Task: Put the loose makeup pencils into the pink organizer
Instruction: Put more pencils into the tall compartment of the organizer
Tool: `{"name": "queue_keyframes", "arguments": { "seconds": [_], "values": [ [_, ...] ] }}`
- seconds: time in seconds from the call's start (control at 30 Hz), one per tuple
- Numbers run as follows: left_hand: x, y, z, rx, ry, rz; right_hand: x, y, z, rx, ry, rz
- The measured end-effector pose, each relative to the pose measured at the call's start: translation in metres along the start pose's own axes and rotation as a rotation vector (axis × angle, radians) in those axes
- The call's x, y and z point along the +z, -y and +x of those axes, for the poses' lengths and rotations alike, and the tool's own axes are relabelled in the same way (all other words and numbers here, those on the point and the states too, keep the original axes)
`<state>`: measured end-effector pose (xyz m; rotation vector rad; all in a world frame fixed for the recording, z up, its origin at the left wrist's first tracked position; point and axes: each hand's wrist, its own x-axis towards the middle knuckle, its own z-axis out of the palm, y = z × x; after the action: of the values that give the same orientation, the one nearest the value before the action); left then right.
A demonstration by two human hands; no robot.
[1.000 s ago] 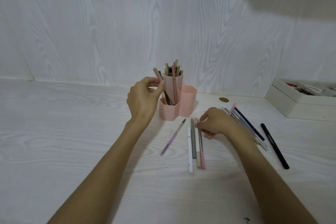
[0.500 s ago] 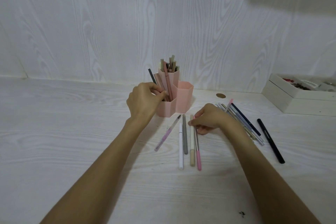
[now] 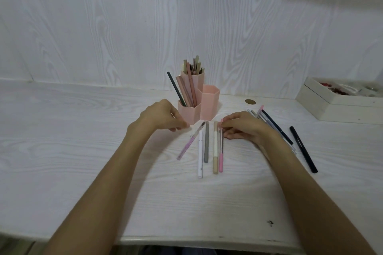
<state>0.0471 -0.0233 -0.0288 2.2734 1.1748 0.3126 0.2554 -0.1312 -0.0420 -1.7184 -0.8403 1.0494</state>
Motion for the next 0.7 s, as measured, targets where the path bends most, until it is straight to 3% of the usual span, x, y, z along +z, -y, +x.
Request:
{"name": "queue_keyframes", "arguments": {
  "seconds": [0.17, 0.4, 0.53, 0.7],
  "values": [
    [0.011, -0.006, 0.002, 0.006, 0.076, 0.076, -0.008, 0.014, -0.008, -0.097, -0.016, 0.165],
    [0.025, -0.011, 0.002, 0.015, 0.018, 0.15, 0.0, 0.047, -0.021, -0.447, -0.381, 0.563],
    [0.021, -0.008, 0.003, -0.002, -0.003, 0.147, 0.022, 0.069, -0.016, -0.728, -0.62, 0.378],
    [0.013, 0.002, 0.005, -0.084, 0.019, 0.122, 0.05, 0.084, -0.006, -1.04, -0.567, -0.238]
  ]
}}
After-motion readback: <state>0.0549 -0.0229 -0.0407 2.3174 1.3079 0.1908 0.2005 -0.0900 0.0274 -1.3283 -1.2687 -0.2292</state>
